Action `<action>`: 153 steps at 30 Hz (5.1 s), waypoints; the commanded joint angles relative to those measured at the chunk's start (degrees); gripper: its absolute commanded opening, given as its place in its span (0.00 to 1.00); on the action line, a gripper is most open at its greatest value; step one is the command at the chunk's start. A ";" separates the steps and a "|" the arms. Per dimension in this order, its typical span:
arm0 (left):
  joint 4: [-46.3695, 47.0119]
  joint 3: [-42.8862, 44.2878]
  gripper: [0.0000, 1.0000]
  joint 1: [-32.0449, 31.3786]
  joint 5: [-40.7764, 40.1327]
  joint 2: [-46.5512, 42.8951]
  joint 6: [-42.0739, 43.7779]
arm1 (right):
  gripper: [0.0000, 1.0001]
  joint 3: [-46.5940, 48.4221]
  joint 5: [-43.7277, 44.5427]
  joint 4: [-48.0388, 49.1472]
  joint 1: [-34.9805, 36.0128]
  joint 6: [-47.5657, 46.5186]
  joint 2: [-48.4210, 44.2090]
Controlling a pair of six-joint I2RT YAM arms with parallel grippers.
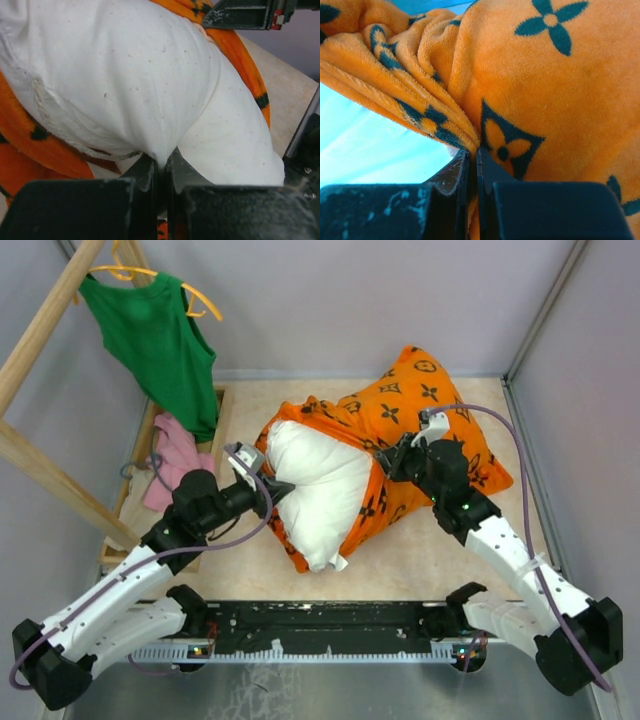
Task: Remove the pillowcase from the pillow
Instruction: Remove the pillow from the pillowcase.
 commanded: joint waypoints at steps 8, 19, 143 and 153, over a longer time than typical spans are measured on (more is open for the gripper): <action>3.02 6.83 0.00 0.44 31.04 3.31 11.33 | 0.01 1.12 -1.91 1.01 -1.73 1.07 4.47; 10.67 17.17 0.00 9.10 -7.51 18.47 7.27 | 0.06 2.77 -7.30 2.82 -1.73 2.57 6.17; 6.64 -4.17 0.00 13.98 -29.48 -15.04 -9.36 | 0.13 -12.36 37.47 -6.30 18.72 3.25 -11.49; 7.26 -4.54 0.00 13.98 -28.45 -15.17 -9.84 | 0.72 -10.98 25.12 -5.39 12.61 -1.08 -11.52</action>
